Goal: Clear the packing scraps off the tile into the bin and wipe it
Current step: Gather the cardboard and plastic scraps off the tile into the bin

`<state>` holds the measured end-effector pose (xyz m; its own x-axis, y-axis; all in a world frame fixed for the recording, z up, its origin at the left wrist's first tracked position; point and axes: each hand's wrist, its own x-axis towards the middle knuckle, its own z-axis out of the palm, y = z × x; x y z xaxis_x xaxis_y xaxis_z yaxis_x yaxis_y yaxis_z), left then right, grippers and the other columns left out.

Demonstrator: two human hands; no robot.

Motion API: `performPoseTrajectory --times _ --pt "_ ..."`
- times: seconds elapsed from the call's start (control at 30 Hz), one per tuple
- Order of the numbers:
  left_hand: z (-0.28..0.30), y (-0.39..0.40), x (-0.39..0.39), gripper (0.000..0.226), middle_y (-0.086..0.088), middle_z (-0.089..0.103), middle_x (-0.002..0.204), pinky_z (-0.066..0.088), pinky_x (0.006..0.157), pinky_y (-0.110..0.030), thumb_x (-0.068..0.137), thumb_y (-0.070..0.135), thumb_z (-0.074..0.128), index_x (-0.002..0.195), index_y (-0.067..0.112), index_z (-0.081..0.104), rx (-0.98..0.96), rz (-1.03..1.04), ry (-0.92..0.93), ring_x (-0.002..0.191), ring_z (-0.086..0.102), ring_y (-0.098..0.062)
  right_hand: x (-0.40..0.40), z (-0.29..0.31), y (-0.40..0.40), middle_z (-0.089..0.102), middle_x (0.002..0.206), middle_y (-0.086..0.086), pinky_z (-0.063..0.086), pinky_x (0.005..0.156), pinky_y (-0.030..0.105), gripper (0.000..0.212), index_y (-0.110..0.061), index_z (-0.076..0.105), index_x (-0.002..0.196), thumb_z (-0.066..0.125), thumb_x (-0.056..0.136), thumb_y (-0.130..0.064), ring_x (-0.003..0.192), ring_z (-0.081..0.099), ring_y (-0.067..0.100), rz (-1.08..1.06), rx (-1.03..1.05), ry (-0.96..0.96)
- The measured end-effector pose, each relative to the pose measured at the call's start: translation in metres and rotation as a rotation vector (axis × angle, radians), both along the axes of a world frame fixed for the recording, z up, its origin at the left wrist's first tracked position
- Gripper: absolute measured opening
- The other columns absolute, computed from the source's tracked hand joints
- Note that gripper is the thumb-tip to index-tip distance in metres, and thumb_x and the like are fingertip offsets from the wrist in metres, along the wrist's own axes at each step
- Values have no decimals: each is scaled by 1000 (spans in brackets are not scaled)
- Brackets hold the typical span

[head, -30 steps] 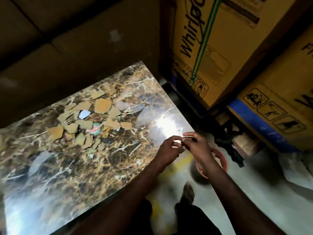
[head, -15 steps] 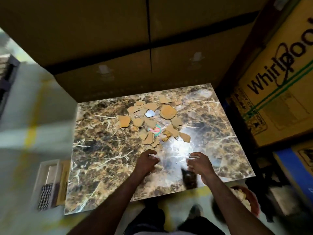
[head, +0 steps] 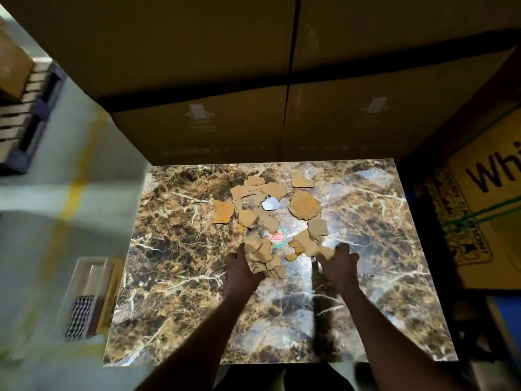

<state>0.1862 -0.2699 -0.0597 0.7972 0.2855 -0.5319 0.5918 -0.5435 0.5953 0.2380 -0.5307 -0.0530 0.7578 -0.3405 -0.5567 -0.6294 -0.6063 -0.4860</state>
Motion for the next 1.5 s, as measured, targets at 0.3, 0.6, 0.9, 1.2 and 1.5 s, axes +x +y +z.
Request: performPoseTrajectory --times 0.3,0.6,0.9,1.2,1.5 --pt "-6 -36 43 108 -16 40 149 46 113 -55 73 32 98 162 27 37 107 -71 -31 134 45 -38 72 13 3 38 129 15 50 88 52 75 -33 42 140 67 86 -78 118 51 50 402 -201 -7" --pt "-12 -58 22 80 -10 57 129 54 102 -38 68 3 94 142 14 66 -46 -40 -209 119 61 -29 22 3 40 43 133 8 55 91 48 57 -34 47 148 68 97 -49 124 52 38 529 -67 -27" --pt "5 -39 0 60 1 69 140 58 99 -34 89 15 83 145 17 63 -39 -201 -229 115 67 -14 13 3 -9 55 114 9 56 77 44 17 -26 58 123 57 106 -28 86 65 32 514 -15 -134" --pt "12 -35 -13 57 -4 63 151 38 119 -23 98 1 64 151 20 61 -57 -377 -139 140 57 -20 -3 -1 33 69 123 5 54 94 39 49 -31 58 147 64 100 -15 115 65 29 537 103 -92" --pt "5 -5 -44 74 -7 58 145 57 106 -40 91 22 85 154 27 48 16 117 -83 125 59 -21 16 3 11 32 147 -1 57 97 50 118 -49 23 159 83 62 -80 124 56 28 638 56 -19"
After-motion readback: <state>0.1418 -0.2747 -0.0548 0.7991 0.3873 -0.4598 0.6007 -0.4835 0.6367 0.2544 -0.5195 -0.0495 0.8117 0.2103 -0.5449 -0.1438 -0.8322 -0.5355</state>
